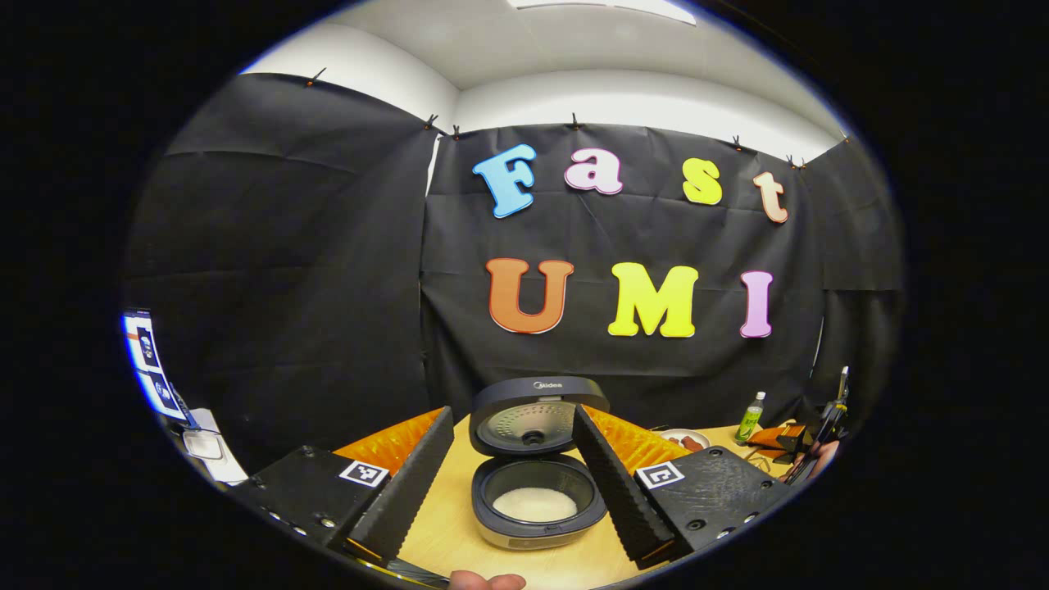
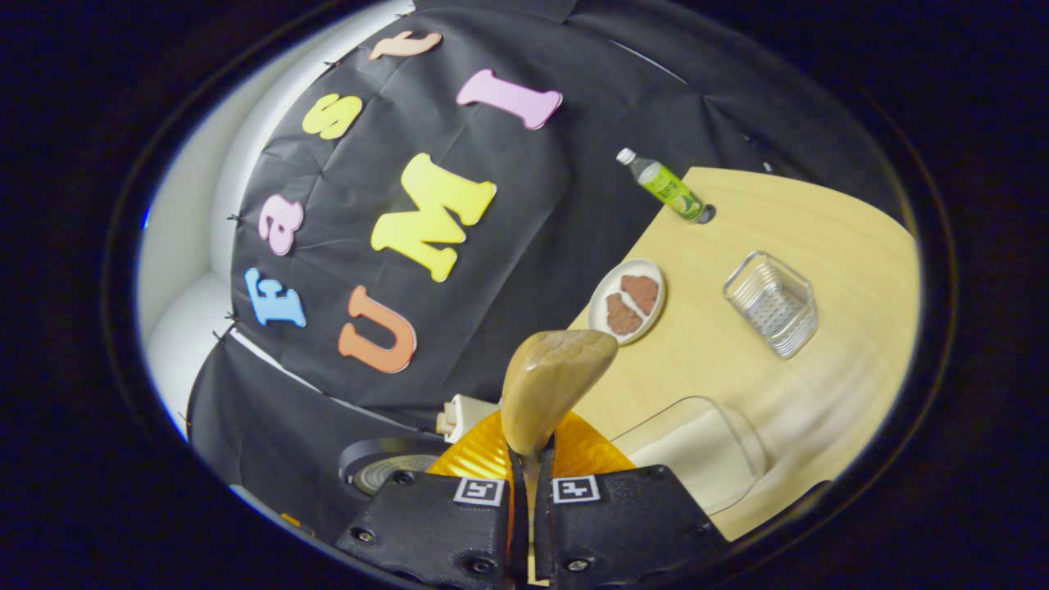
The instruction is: Close the left gripper, press the button to open the rice cooker; take a wooden spoon from the chopstick holder with the right hand, scoop a spoonful of rice and pour it into the rice cooker, then put the wooden spoon back into the chopstick holder.
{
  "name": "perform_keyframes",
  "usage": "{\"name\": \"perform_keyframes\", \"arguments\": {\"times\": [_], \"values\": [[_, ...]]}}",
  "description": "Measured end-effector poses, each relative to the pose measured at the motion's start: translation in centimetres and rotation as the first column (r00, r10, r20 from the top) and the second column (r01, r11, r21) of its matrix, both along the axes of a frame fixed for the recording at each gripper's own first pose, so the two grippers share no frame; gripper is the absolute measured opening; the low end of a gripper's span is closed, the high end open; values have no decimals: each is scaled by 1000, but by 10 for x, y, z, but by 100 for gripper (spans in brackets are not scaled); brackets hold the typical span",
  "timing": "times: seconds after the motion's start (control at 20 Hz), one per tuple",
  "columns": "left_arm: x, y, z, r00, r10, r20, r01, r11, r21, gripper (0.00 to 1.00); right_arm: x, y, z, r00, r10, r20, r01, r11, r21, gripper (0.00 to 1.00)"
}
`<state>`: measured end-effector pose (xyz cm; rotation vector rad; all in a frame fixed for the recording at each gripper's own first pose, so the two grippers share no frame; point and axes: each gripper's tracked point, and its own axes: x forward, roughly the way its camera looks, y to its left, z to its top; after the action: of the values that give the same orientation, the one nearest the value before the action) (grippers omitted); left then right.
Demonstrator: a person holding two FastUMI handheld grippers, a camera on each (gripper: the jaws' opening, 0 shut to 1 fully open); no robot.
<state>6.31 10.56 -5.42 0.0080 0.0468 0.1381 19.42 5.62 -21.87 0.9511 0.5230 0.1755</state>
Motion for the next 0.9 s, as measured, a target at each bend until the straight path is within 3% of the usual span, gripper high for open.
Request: {"name": "perform_keyframes", "arguments": {"times": [0.3,0.65,0.75,0.9], "values": [[-36,36,1,997,81,0,-81,996,26,95,19,131,25,976,212,50,-211,977,-36,8],[-60,47,-14,998,64,-29,-63,997,36,95,31,223,-13,945,327,30,-307,912,-273,8],[-65,53,-16,997,71,-25,-70,997,34,94,30,236,-24,938,346,34,-311,878,-363,8],[-69,65,-19,996,89,-20,-89,996,30,95,25,252,-31,918,391,64,-307,803,-510,8]]}}
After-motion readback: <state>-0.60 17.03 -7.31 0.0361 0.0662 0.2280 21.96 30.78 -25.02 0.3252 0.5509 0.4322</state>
